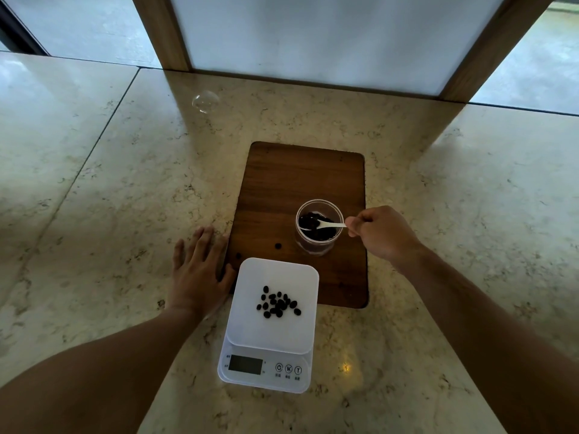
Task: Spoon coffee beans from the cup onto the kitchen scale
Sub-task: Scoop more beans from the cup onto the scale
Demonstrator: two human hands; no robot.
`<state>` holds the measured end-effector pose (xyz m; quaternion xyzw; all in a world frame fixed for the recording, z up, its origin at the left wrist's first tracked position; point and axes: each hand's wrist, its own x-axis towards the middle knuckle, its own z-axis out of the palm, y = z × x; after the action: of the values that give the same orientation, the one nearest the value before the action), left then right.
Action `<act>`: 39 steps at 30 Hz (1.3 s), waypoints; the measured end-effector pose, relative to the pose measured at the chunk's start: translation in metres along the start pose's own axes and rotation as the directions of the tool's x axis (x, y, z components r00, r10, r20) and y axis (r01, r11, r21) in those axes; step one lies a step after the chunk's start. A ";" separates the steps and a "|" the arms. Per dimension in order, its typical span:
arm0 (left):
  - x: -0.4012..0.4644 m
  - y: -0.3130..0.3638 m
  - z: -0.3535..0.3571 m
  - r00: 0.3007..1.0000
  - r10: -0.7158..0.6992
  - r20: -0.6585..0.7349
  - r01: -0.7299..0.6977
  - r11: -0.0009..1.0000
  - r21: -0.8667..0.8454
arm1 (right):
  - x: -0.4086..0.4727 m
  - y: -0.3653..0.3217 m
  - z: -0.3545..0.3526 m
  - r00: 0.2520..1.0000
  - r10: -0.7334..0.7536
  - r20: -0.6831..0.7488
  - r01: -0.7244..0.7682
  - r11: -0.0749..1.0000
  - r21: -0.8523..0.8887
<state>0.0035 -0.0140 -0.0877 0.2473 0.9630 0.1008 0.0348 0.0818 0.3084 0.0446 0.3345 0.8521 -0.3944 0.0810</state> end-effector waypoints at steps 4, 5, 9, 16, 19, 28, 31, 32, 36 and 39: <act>0.000 0.001 -0.001 1.000 -0.001 0.000 0.001 1.000 -0.005 | 0.000 0.002 -0.001 1.000 0.017 -0.001 -0.017 0.999 0.034; 0.000 0.001 -0.002 1.000 -0.003 0.002 0.003 1.000 -0.005 | 0.000 0.002 -0.001 1.000 0.020 -0.008 -0.020 0.999 0.040; 0.000 0.003 -0.003 1.000 -0.007 0.005 0.007 1.000 -0.007 | -0.001 0.005 -0.005 0.999 0.039 -0.007 -0.039 0.996 0.077; 0.000 0.004 -0.005 1.000 -0.006 0.002 0.006 1.000 -0.027 | -0.005 0.007 -0.010 0.999 0.041 -0.008 -0.040 0.995 0.088; 0.000 0.004 -0.005 1.000 -0.004 0.005 0.004 1.000 -0.019 | -0.006 0.007 -0.010 0.999 0.039 -0.008 -0.038 0.995 0.089; 0.000 0.004 -0.005 1.000 -0.004 0.010 0.005 1.000 -0.013 | -0.020 0.009 -0.009 0.999 -0.008 0.043 0.001 0.988 0.154; 0.000 0.003 -0.005 1.000 -0.002 0.006 0.002 1.000 -0.007 | -0.031 0.011 -0.005 0.996 -0.040 0.080 0.026 0.985 0.168; -0.001 0.003 -0.004 1.000 -0.001 0.009 0.001 1.000 -0.003 | -0.035 0.012 -0.002 0.995 -0.051 0.090 0.036 0.986 0.162; 0.000 0.002 -0.003 1.000 -0.002 0.003 0.002 1.000 -0.011 | -0.054 0.018 0.013 0.987 -0.086 0.134 0.064 0.986 0.155; 0.000 0.001 -0.001 1.000 0.003 0.002 -0.003 1.000 -0.010 | -0.067 0.024 0.028 0.983 -0.088 0.163 0.063 0.986 0.153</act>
<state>0.0039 -0.0136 -0.0861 0.2485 0.9622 0.1053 0.0367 0.1446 0.2655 0.0377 0.2724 0.8227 -0.4859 0.1130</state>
